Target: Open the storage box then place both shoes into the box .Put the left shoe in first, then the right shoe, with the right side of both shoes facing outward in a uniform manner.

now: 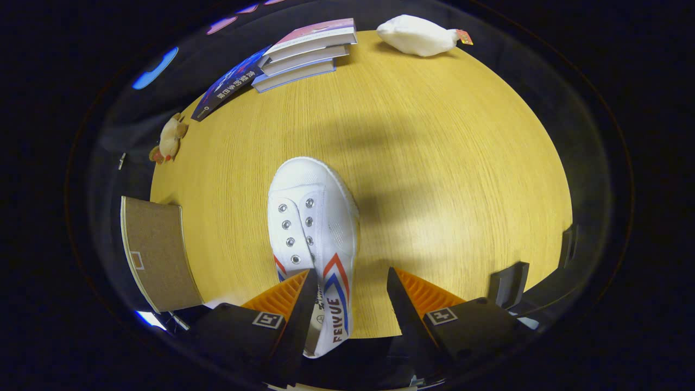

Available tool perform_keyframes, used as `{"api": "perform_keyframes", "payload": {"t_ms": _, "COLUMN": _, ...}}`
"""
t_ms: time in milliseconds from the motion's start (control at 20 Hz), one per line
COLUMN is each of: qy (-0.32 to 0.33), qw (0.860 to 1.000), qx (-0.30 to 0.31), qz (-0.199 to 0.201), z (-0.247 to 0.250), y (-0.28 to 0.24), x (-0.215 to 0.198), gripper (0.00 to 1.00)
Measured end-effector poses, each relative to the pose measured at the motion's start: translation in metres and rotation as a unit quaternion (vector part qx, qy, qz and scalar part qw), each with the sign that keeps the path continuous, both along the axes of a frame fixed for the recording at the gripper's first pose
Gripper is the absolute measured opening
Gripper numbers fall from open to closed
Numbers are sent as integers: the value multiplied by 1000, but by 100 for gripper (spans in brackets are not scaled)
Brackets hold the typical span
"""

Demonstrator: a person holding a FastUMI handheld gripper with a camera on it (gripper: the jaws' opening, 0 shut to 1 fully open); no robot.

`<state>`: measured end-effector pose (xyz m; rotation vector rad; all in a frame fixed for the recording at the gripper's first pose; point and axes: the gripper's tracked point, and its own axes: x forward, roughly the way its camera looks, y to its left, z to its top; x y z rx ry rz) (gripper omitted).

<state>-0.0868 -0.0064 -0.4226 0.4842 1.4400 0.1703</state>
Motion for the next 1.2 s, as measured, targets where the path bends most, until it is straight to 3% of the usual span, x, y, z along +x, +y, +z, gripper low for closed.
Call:
{"api": "perform_keyframes", "payload": {"t_ms": 200, "qy": 9, "qw": 1000, "qx": 8, "qz": 14, "z": -9, "y": 13, "x": 2, "gripper": 73}}
{"api": "perform_keyframes", "payload": {"t_ms": 250, "qy": 11, "qw": 1000, "qx": 5, "qz": 11, "z": -8, "y": 13, "x": 0, "gripper": 49}}
{"api": "perform_keyframes", "payload": {"t_ms": 400, "qy": 0, "qw": 1000, "qx": 11, "qz": 2, "z": -6, "y": 5, "x": 7, "gripper": 27}}
{"api": "perform_keyframes", "payload": {"t_ms": 450, "qy": -1, "qw": 1000, "qx": 23, "qz": 1, "z": -4, "y": 7, "x": 4, "gripper": 15}}
{"api": "perform_keyframes", "payload": {"t_ms": 750, "qy": -1, "qw": 998, "qx": 61, "qz": -33, "z": 30, "y": 16, "x": -10, "gripper": 11}}
{"api": "perform_keyframes", "payload": {"t_ms": 1200, "qy": -59, "qw": 989, "qx": 127, "qz": -46, "z": 156, "y": 82, "x": 22, "gripper": 11}}
